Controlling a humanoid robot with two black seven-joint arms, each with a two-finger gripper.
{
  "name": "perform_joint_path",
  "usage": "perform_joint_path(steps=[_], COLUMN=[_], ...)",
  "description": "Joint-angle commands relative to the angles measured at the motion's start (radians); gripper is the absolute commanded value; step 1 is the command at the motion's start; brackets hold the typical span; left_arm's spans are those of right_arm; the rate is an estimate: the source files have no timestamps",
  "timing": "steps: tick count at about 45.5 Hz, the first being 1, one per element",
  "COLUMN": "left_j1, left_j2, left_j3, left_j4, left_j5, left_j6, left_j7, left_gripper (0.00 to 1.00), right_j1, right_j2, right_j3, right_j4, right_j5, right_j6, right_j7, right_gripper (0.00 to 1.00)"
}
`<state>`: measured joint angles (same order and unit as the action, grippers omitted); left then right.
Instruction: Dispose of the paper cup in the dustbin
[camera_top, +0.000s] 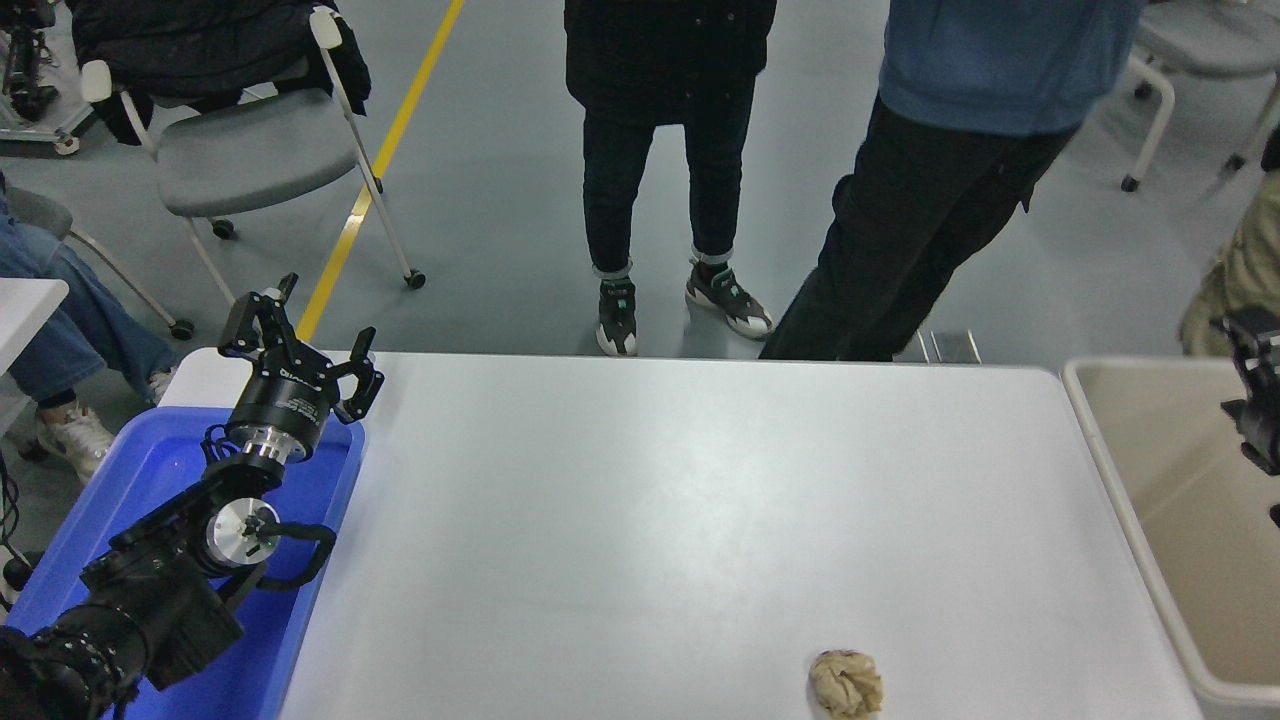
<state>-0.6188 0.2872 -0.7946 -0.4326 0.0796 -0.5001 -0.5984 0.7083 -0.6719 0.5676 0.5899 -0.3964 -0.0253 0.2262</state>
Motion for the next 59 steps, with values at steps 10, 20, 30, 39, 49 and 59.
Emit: perform_joint_path(steps=[10, 20, 30, 39, 49, 59], left_j1=[0.001, -0.001, -0.001, -0.001, -0.001, 0.001], left_j2=[0.001, 0.001, 0.001, 0.001, 0.000, 0.001], left_j3=[0.000, 0.000, 0.000, 0.000, 0.000, 0.000], left_j4=[0.000, 0.000, 0.000, 0.000, 0.000, 0.000], left_j5=[0.000, 0.000, 0.000, 0.000, 0.000, 0.000], left_j6=[0.000, 0.000, 0.000, 0.000, 0.000, 0.000], left_j7=[0.000, 0.000, 0.000, 0.000, 0.000, 0.000], left_gripper=[1.00, 1.00, 1.00, 1.00, 1.00, 1.00], right_j1=[-0.257, -0.288, -0.266, -0.265, -0.259, -0.260], right_j2=[0.185, 0.377, 0.436, 0.449, 0.472, 0.479], right_j3=[0.505, 0.587, 0.617, 0.609, 0.604, 0.598], right_j4=[0.292, 0.304, 0.303, 0.303, 0.297, 0.278], right_j5=[-0.082, -0.179, -0.245, -0.260, -0.262, -0.262], right_j6=[-0.024, -0.022, -0.022, -0.021, -0.021, -0.024], right_j7=[0.159, 0.219, 0.259, 0.266, 0.266, 0.265], right_gripper=[0.99, 0.99, 0.99, 0.99, 0.99, 0.99])
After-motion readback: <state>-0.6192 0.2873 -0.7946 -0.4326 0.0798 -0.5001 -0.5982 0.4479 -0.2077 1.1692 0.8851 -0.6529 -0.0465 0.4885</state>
